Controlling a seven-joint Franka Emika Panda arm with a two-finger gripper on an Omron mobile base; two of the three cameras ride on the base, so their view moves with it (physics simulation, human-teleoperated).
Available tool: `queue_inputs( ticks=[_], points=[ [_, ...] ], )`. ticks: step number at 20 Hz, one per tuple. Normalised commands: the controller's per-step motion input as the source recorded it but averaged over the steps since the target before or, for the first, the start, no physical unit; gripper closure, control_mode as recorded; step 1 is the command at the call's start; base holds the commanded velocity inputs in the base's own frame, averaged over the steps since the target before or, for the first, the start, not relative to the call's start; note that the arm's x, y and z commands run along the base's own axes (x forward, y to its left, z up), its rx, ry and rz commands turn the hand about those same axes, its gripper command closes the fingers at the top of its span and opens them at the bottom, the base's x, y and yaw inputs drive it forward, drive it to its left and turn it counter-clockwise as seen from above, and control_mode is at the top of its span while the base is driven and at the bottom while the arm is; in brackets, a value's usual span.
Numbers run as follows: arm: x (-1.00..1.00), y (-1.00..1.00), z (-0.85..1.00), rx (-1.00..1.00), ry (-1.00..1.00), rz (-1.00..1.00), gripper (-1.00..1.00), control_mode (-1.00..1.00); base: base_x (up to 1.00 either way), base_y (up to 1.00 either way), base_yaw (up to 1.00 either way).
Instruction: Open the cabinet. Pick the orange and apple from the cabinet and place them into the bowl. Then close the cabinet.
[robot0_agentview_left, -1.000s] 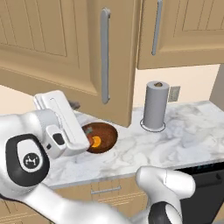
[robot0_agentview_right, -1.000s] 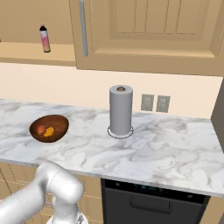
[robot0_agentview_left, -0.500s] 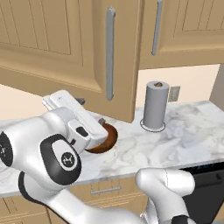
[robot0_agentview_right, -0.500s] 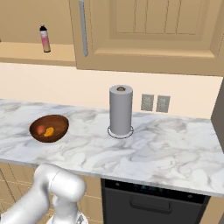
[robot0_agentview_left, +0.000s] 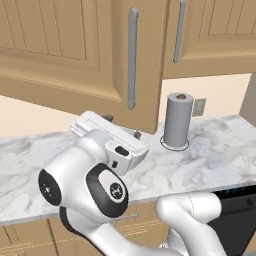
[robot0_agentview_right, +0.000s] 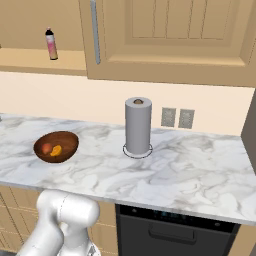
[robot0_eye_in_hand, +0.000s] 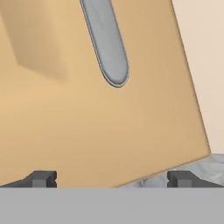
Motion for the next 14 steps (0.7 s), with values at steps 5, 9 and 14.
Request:
queue_inputs(
  ticks=[5, 9, 14],
  points=[
    [0.03, -0.44, 0.22, -0.15, 0.13, 0.0, -1.0, -1.0, 0.0, 0.0, 0.0],
    [0.07, -0.49, 0.23, -0.16, 0.14, 0.0, -1.0, -1.0, 0.0, 0.0, 0.0],
    [0.1, -0.5, 0.09, -0.15, 0.11, 0.0, -1.0, -1.0, 0.0, 0.0, 0.0]
  ],
)
